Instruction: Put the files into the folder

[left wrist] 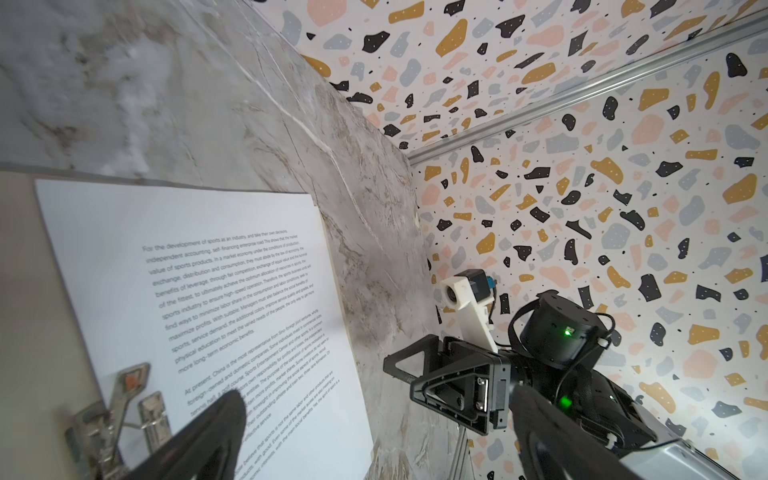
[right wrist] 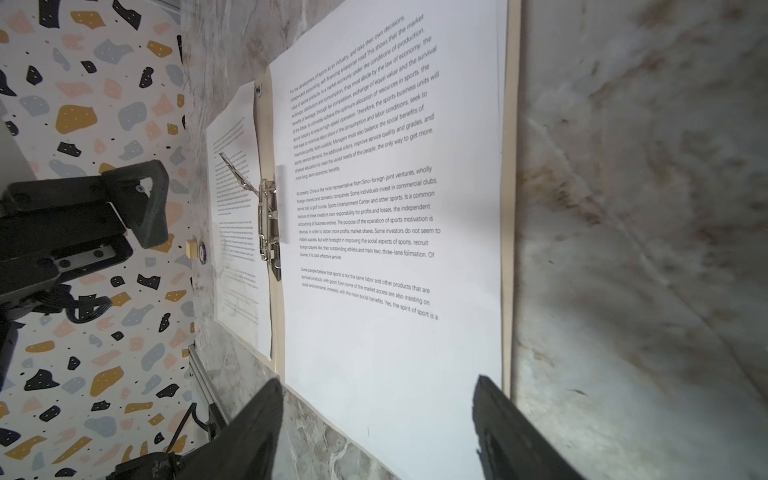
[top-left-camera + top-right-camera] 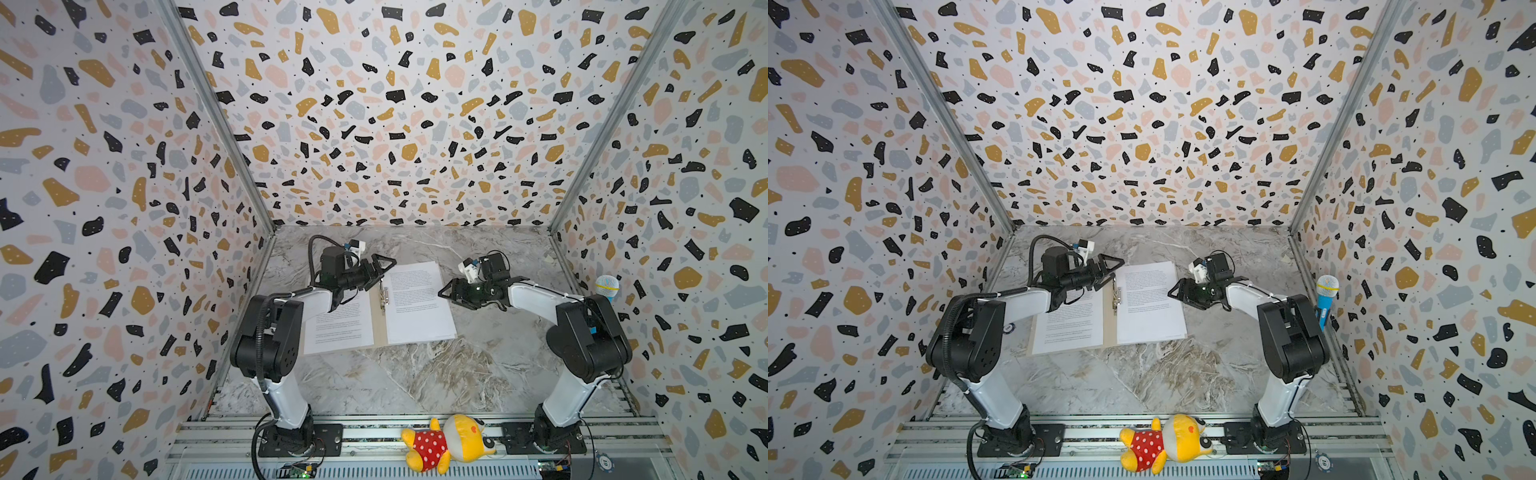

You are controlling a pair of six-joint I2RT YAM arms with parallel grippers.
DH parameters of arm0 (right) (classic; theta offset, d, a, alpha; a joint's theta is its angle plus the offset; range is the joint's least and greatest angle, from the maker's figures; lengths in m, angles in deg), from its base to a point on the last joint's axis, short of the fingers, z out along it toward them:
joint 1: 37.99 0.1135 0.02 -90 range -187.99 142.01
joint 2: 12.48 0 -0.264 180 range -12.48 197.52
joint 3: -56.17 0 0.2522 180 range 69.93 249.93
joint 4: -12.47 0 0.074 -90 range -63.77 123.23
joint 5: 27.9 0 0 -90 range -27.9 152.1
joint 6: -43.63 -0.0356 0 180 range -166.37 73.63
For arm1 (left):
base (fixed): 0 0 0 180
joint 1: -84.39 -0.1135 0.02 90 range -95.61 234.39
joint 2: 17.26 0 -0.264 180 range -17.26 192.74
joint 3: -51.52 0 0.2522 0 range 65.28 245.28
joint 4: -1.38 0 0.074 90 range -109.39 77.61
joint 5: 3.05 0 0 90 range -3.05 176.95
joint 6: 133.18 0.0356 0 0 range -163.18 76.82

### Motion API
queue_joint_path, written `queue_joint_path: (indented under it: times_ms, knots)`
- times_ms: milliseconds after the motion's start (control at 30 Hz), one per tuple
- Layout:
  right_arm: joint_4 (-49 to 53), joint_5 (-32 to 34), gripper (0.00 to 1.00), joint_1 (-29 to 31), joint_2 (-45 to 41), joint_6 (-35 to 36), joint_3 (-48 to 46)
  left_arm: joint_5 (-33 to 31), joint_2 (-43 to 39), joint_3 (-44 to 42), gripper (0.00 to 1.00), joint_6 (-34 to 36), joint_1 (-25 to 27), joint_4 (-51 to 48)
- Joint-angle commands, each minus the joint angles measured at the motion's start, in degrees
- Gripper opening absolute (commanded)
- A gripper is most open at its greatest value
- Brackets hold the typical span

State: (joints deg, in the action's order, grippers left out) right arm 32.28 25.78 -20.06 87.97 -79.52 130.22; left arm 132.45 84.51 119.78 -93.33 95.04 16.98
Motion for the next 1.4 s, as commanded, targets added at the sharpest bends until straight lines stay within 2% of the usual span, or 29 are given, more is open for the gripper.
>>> queue_joint_path:
  times_ms: [0, 133, 233, 367, 467, 800, 1167, 1367]
  knots:
    - [1.9, 1.7, 0.73, 0.0, -3.1, 0.7, -0.8, -4.5, -2.8, 2.0, 1.0, 6.6, -1.1, -6.6]
    - [1.9, 1.5, 0.73, -0.3, -3.2, 1.2, -1.1, -9.3, -1.1, 6.1, 1.0, 15.1, -1.2, -17.0]
    - [2.3, 1.2, 0.73, -0.5, -3.1, 1.7, -1.0, -8.0, 2.5, 8.1, 1.0, 15.8, -1.3, -17.2]
    - [2.0, 1.1, 0.73, -0.9, -3.2, 2.0, -1.3, -4.3, 6.3, 9.5, 1.0, 15.0, -1.3, -16.0]
    - [2.0, 0.8, 0.73, -1.1, -2.8, 2.3, -1.3, -1.5, 5.8, 7.1, 1.0, 10.6, -1.2, -8.9]
    - [1.6, 0.3, 0.73, -1.1, -2.9, 2.0, -1.6, 2.0, 7.1, 4.1, 1.0, 6.1, -0.5, -2.2]
    - [1.9, 0.0, 0.73, -1.1, -3.2, 2.3, -1.6, 2.0, 9.2, 3.9, 1.0, 6.4, -0.5, -2.0]
    - [1.9, 0.0, 0.73, -1.1, -3.3, 2.4, -2.0, 1.2, 7.1, 3.9, 1.0, 6.0, -0.5, -1.3]
